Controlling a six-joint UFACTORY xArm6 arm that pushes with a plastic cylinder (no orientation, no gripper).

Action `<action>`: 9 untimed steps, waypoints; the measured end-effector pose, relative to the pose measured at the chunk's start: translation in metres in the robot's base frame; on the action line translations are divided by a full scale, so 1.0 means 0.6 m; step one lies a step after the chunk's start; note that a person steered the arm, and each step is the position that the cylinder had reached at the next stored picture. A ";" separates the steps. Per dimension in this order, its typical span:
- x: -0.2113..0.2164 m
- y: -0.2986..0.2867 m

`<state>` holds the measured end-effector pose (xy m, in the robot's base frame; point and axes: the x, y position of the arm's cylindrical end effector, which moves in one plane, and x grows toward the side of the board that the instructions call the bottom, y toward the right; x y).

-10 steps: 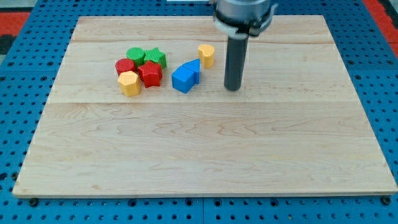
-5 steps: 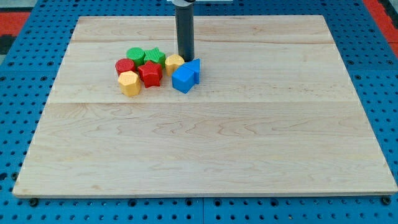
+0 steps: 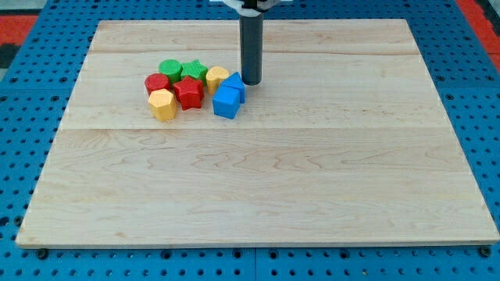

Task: Push the blue blocks and the yellow heart into a group of blocks

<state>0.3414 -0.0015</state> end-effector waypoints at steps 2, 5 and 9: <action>0.089 -0.037; 0.147 -0.006; 0.152 -0.081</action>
